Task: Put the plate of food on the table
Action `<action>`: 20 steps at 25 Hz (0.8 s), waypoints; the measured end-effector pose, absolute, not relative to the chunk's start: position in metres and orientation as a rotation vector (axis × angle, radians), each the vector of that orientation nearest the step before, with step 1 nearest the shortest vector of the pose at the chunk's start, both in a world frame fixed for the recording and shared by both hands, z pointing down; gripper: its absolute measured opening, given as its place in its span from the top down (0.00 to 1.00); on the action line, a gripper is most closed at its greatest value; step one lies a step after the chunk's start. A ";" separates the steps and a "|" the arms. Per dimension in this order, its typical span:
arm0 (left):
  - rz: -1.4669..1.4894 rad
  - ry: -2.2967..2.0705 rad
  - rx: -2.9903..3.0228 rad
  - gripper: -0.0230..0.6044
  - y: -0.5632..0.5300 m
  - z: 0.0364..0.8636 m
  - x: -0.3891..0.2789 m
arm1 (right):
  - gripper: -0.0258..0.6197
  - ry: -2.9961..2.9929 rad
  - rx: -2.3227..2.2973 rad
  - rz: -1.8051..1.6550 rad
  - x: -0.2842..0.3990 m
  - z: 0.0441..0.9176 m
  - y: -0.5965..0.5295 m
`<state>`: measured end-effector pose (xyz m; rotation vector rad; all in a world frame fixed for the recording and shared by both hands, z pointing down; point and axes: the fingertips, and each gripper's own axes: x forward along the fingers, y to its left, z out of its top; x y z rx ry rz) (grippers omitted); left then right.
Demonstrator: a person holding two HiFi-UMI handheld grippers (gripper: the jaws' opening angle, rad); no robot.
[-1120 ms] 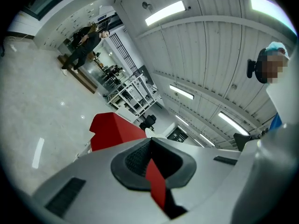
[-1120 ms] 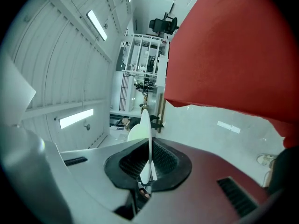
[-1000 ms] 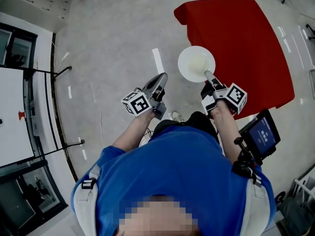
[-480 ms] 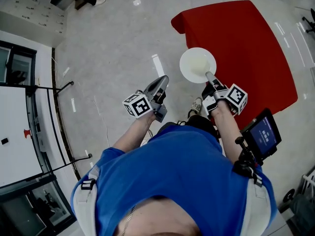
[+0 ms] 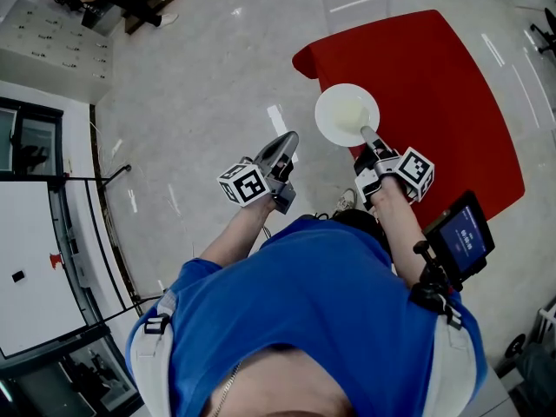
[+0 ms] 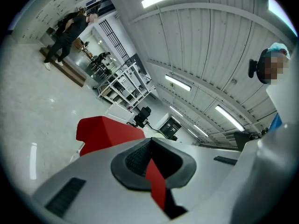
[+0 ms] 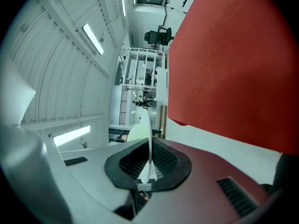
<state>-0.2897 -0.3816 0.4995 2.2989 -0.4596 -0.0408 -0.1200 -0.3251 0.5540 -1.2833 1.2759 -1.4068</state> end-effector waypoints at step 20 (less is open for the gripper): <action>0.030 -0.304 2.297 0.95 -0.493 0.494 -0.188 | 0.94 1.174 -1.360 -1.335 -0.036 0.548 -0.420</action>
